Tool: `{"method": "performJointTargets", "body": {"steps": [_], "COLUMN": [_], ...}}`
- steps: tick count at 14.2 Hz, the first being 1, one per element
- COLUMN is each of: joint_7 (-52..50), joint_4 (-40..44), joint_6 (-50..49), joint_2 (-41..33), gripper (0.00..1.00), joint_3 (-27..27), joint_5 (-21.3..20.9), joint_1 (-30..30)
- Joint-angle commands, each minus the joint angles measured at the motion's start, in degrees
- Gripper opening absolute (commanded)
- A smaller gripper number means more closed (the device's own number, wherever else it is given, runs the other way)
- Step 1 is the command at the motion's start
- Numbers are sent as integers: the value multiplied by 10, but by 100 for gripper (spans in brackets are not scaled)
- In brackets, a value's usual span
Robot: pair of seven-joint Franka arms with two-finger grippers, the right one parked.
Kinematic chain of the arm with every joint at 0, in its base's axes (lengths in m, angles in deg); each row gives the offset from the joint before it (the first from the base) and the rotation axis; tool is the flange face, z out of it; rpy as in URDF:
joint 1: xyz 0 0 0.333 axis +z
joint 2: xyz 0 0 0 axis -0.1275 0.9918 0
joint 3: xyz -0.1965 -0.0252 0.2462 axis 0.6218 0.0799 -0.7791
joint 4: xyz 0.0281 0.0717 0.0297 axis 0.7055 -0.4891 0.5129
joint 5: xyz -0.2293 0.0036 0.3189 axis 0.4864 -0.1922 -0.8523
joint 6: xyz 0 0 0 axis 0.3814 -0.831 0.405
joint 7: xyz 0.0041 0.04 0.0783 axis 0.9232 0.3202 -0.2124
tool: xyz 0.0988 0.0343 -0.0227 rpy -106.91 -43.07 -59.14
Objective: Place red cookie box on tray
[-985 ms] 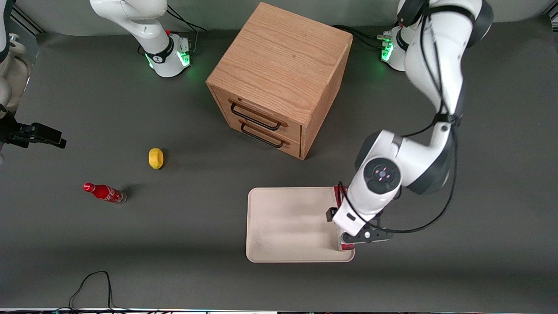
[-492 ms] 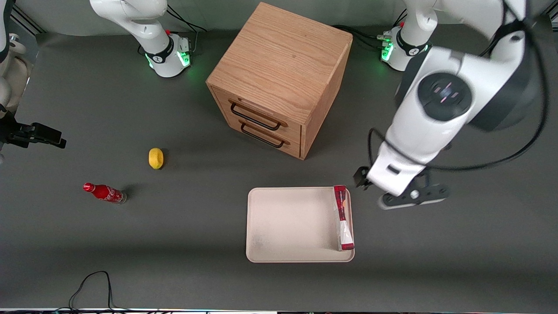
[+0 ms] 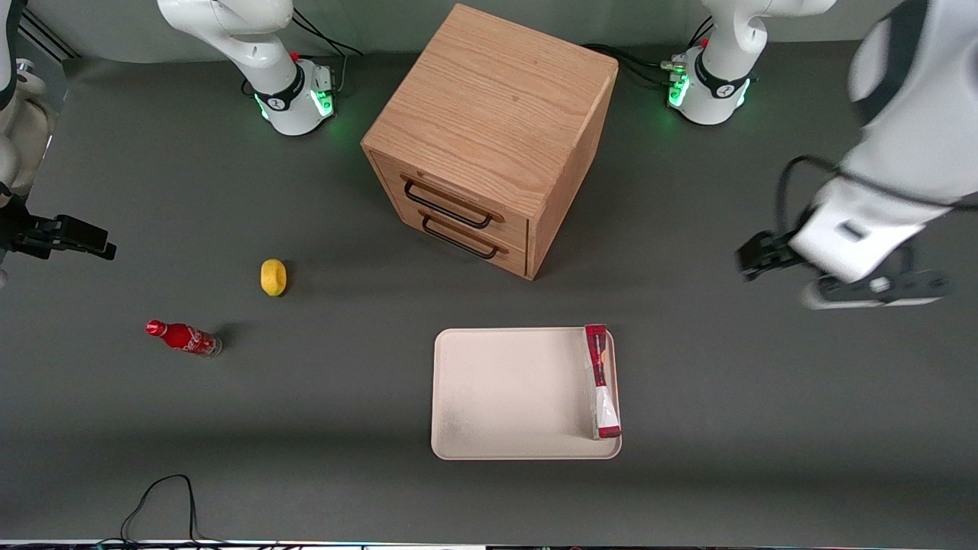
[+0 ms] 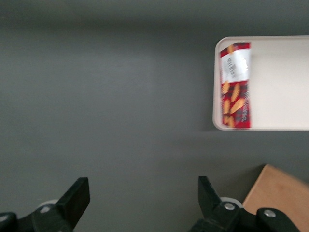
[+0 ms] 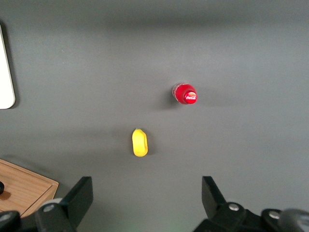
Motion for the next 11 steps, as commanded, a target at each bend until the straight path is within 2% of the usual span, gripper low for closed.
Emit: {"method": "performJointTargets", "body": {"steps": [1, 3, 7, 9, 11], "joint_7": [96, 119, 117, 105, 101], "joint_4": [-98, -102, -106, -106, -102], "joint_6": [11, 3, 7, 12, 8], "joint_2": [-90, -99, -103, -100, -96], "gripper": [100, 100, 100, 100, 100], "joint_3": [2, 2, 0, -7, -40], "joint_5": [29, 30, 28, 28, 28], "joint_1": [70, 92, 98, 87, 52]}}
